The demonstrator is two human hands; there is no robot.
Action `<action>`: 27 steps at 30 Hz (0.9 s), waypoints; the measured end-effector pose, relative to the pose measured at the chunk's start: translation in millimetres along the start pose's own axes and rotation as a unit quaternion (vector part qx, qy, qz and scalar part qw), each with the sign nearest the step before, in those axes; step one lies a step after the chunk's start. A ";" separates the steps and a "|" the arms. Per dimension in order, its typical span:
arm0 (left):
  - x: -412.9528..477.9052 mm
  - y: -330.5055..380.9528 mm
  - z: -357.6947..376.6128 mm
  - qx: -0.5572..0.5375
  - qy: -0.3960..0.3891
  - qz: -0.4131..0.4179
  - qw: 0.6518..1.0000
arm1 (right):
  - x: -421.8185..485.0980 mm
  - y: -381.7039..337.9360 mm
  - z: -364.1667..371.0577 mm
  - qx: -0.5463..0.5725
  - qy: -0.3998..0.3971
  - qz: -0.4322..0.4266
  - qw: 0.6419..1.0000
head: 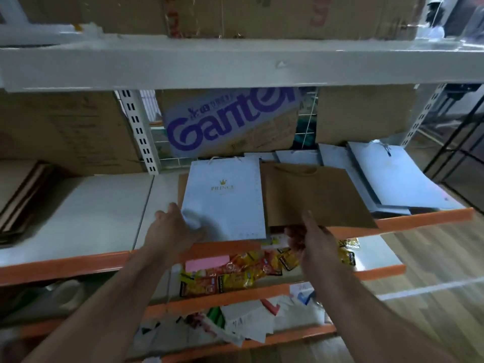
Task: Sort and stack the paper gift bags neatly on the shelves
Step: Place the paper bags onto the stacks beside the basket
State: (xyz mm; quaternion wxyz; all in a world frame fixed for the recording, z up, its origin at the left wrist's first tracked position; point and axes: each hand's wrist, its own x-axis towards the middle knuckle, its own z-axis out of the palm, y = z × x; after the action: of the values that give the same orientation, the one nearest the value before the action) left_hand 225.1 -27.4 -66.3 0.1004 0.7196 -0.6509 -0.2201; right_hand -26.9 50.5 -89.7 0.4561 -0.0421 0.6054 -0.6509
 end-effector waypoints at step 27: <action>12.1 23.2 -11.6 -0.339 -0.008 -0.115 0.934 | 6.7 -25.4 12.0 -0.048 -0.104 0.001 0.993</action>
State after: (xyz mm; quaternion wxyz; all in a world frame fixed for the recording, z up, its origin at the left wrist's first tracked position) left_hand 210.3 -44.1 -48.2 0.3069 0.7111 -0.4512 -0.4434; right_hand -37.3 33.4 -68.9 0.5147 -0.1309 0.5853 -0.6127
